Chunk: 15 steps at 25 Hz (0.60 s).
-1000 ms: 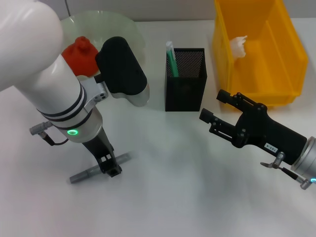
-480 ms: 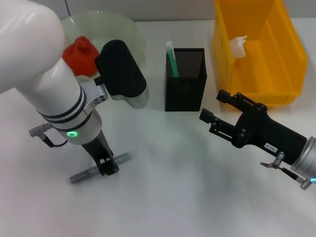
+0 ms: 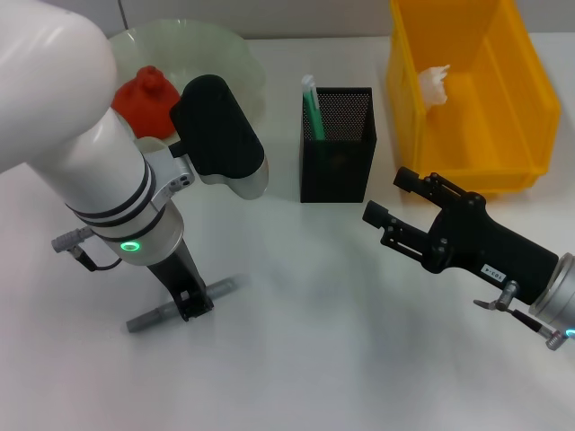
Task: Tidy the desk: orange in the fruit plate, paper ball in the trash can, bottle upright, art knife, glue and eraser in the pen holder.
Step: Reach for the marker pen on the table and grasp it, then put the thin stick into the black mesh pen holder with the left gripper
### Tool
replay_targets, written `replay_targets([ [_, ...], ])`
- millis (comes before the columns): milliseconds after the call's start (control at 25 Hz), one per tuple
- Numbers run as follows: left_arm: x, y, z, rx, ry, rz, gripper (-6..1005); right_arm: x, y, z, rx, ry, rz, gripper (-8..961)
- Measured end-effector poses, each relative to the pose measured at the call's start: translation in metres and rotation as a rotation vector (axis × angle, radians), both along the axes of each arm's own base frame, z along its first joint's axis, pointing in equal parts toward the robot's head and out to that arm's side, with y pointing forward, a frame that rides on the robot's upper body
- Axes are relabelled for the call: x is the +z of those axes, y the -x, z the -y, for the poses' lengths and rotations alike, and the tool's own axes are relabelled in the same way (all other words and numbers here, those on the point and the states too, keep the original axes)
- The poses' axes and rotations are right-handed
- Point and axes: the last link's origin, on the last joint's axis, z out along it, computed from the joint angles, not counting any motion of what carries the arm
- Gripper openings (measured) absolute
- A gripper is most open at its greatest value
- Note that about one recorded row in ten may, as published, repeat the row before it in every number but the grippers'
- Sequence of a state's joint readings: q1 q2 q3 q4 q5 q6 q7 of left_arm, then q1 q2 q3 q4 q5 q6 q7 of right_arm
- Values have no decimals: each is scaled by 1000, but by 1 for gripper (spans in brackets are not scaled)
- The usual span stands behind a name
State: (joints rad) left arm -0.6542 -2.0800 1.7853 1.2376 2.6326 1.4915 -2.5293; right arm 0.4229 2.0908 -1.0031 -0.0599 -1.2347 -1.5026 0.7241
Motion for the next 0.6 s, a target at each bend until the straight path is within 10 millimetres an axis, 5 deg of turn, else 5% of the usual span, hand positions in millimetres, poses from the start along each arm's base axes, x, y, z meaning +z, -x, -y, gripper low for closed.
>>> replay_targets([
  [600,0,0,1,4,-5,10,158,0,-1,1,-5,0,-3,751],
])
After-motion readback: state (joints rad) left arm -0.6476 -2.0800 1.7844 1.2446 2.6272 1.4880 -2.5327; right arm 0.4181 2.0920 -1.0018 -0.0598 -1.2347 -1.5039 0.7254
